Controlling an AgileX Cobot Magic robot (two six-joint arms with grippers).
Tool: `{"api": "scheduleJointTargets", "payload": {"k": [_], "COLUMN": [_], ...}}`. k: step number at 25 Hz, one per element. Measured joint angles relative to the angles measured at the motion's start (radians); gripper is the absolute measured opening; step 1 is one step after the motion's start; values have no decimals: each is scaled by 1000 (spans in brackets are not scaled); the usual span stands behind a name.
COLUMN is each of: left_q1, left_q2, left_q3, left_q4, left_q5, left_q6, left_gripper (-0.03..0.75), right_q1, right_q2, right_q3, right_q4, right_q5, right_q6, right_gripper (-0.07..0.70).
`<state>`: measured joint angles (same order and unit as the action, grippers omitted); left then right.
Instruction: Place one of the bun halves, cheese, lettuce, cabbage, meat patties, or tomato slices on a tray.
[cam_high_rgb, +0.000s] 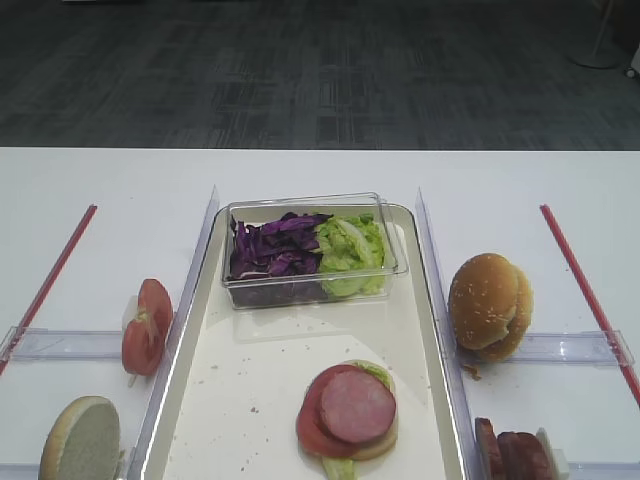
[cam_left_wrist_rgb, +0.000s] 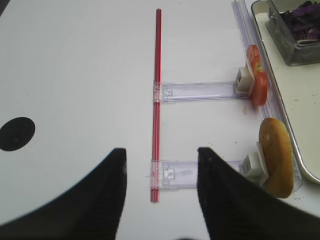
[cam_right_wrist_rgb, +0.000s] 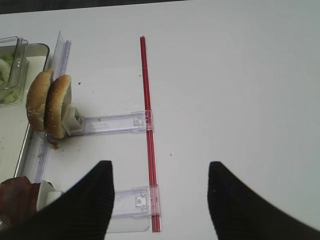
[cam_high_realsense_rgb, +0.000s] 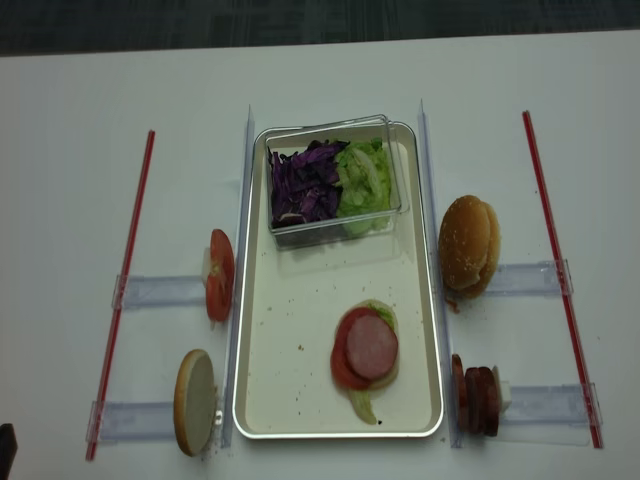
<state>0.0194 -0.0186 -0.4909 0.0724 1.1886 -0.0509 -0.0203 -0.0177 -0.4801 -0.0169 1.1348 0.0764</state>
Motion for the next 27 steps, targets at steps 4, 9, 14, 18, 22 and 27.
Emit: {"api": "scheduleJointTargets", "payload": {"k": [4, 9, 14, 18, 22, 27], "left_q1": [0, 0, 0, 0, 0, 0], "left_q2": [0, 0, 0, 0, 0, 0], "left_q3": [0, 0, 0, 0, 0, 0], "left_q4": [0, 0, 0, 0, 0, 0], "left_q5": [0, 0, 0, 0, 0, 0], "left_q6": [0, 0, 0, 0, 0, 0], "left_gripper": [302, 302, 302, 302, 302, 302], "right_q1": [0, 0, 0, 0, 0, 0], "right_q2": [0, 0, 0, 0, 0, 0], "right_q3": [0, 0, 0, 0, 0, 0], "right_q4": [0, 0, 0, 0, 0, 0], "right_q5": [0, 0, 0, 0, 0, 0], "right_q6": [0, 0, 0, 0, 0, 0], "right_gripper": [445, 445, 445, 445, 445, 445]}}
